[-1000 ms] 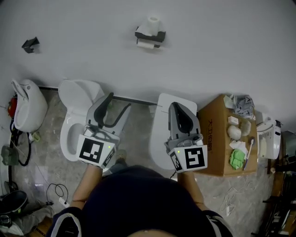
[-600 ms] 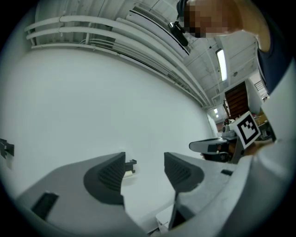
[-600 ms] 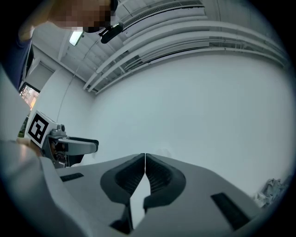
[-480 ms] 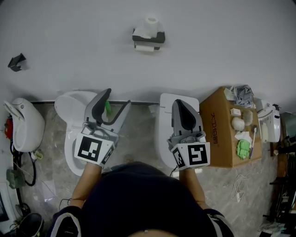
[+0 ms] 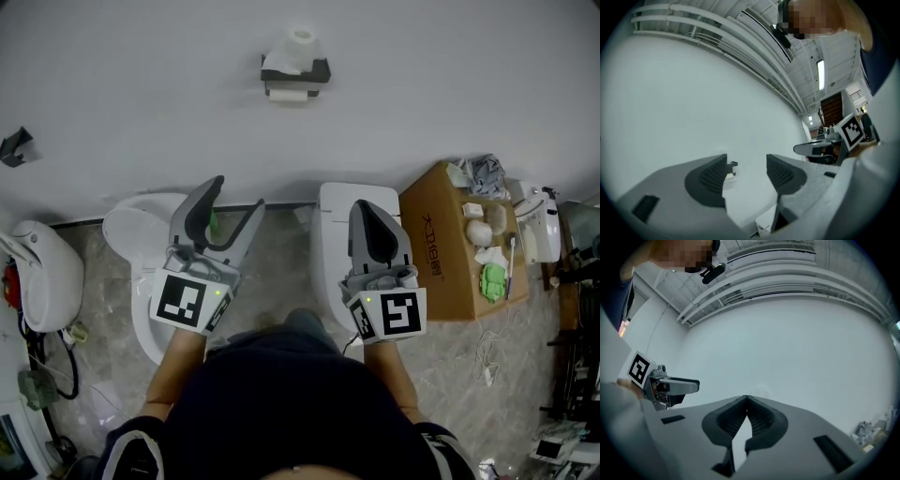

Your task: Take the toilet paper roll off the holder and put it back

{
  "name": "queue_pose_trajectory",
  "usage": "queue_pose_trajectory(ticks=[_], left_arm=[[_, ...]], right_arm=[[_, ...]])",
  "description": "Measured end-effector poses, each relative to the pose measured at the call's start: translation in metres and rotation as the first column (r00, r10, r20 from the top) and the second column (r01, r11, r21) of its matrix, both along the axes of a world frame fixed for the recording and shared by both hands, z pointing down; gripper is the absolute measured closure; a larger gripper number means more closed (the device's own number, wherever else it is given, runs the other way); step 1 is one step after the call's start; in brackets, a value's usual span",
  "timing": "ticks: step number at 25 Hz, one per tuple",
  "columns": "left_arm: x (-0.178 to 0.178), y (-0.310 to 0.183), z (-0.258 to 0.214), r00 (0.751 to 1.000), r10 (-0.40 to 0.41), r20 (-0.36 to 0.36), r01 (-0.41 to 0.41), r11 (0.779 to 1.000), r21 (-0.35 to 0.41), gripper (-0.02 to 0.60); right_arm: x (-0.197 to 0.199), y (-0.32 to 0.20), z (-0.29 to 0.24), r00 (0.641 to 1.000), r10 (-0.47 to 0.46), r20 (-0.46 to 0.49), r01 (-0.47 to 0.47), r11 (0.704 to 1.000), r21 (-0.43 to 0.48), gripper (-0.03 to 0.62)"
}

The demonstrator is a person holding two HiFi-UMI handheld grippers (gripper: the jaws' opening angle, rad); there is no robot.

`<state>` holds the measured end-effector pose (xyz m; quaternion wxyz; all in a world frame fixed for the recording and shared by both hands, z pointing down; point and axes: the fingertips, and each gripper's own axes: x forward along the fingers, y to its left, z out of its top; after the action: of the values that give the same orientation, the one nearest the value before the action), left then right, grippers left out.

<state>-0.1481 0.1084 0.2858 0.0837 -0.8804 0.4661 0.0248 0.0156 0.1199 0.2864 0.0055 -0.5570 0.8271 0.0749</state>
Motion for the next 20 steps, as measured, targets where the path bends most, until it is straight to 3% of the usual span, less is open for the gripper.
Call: queue_pose_trajectory(ticks=[10, 20], left_arm=[[0.002, -0.009, 0.012, 0.999, 0.036, -0.018, -0.036, 0.999, -0.025, 0.337], [0.007, -0.04, 0.013, 0.999, 0.039, 0.002, -0.039, 0.999, -0.016, 0.337]], right_arm=[[0.001, 0.002, 0.008, 0.999, 0.033, -0.011, -0.033, 0.999, -0.031, 0.579], [-0.01, -0.038, 0.004, 1.0, -0.005, 0.0, 0.005, 1.0, -0.003, 0.579]])
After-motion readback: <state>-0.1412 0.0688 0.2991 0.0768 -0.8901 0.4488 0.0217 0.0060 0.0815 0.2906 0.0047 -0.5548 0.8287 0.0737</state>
